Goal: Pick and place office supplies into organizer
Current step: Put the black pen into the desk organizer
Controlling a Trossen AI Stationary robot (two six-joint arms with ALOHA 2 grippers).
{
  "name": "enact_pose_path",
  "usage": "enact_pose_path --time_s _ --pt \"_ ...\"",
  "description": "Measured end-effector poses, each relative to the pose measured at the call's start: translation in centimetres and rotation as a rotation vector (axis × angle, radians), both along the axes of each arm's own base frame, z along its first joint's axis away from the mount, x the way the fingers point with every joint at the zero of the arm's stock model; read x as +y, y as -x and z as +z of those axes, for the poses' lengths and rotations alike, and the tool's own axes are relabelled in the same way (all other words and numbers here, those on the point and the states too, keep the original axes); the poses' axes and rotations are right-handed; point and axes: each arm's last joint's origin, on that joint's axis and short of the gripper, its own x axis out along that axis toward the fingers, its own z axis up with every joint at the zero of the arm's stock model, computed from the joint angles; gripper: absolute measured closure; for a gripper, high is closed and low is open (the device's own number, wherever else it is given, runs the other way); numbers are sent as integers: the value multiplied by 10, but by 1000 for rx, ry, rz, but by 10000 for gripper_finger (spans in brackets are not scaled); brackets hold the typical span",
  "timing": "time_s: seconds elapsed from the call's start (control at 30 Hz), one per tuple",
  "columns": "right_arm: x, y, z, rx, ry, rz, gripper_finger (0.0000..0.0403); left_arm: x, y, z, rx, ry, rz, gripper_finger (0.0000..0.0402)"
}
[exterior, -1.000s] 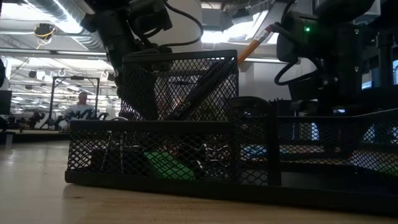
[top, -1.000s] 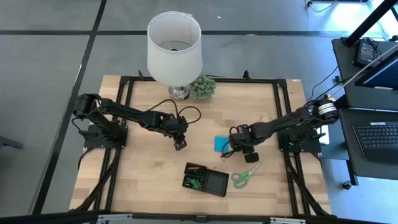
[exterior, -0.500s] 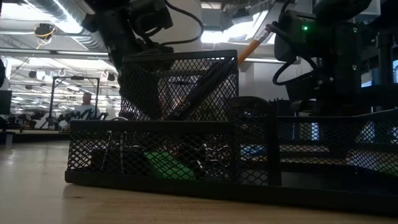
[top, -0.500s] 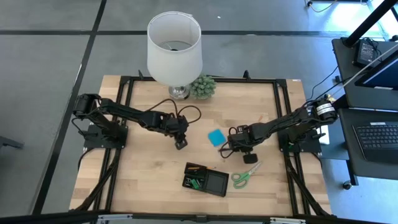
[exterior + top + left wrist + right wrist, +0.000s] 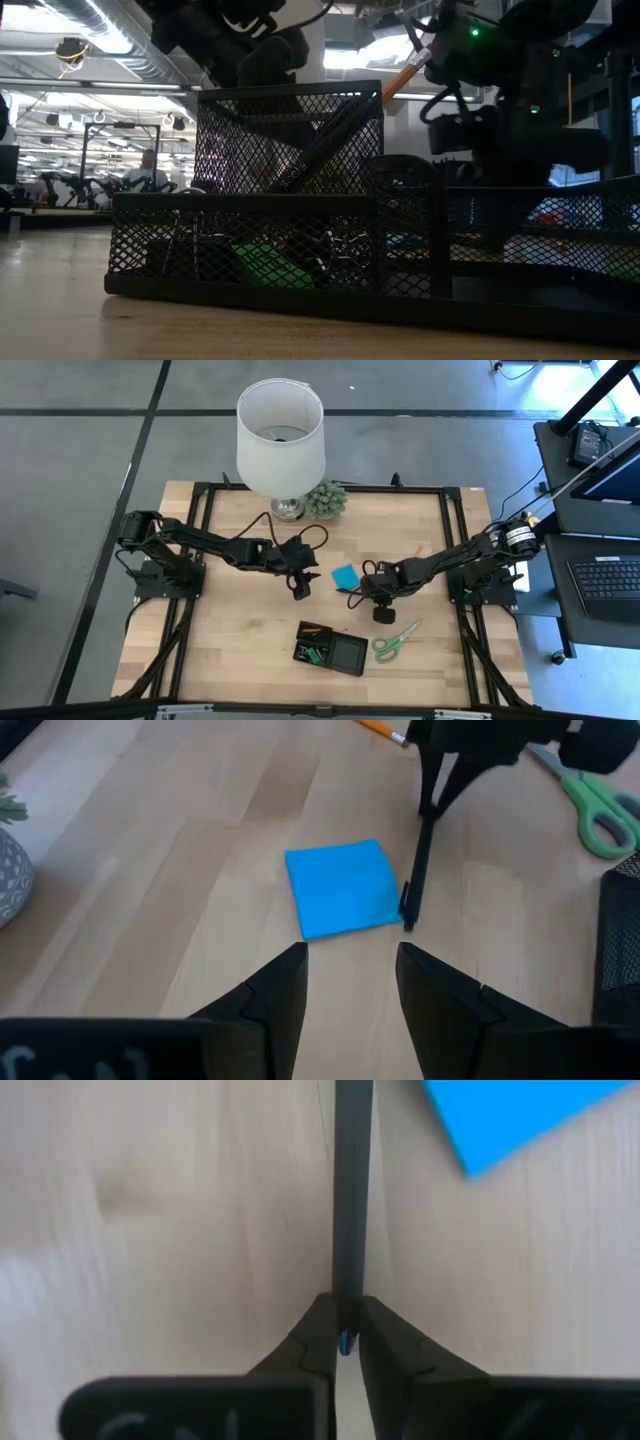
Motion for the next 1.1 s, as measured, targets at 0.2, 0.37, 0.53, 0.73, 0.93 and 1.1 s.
enact_pose_path --time_s 0.2,0.37,0.53,0.73,0.93,1.1 --pt "2 -11 2 -118 -40 -31 373 0 2 -2 32 0 -1 254" --pt "3 -15 2 -157 -51 -34 373 -2 3 -7 73 12 -33 252" --pt "4 -19 -5 -155 -59 -59 373 -11 -5 -25 107 8 -127 240" --pt "4 -22 -11 -147 -63 -80 373 -18 -17 -54 131 25 -133 221" --pt "4 -23 -11 -155 -65 -78 373 -19 -24 -66 114 35 -124 218" --pt "4 -23 -11 -157 -66 -76 373 -19 -28 -63 63 37 -128 221"
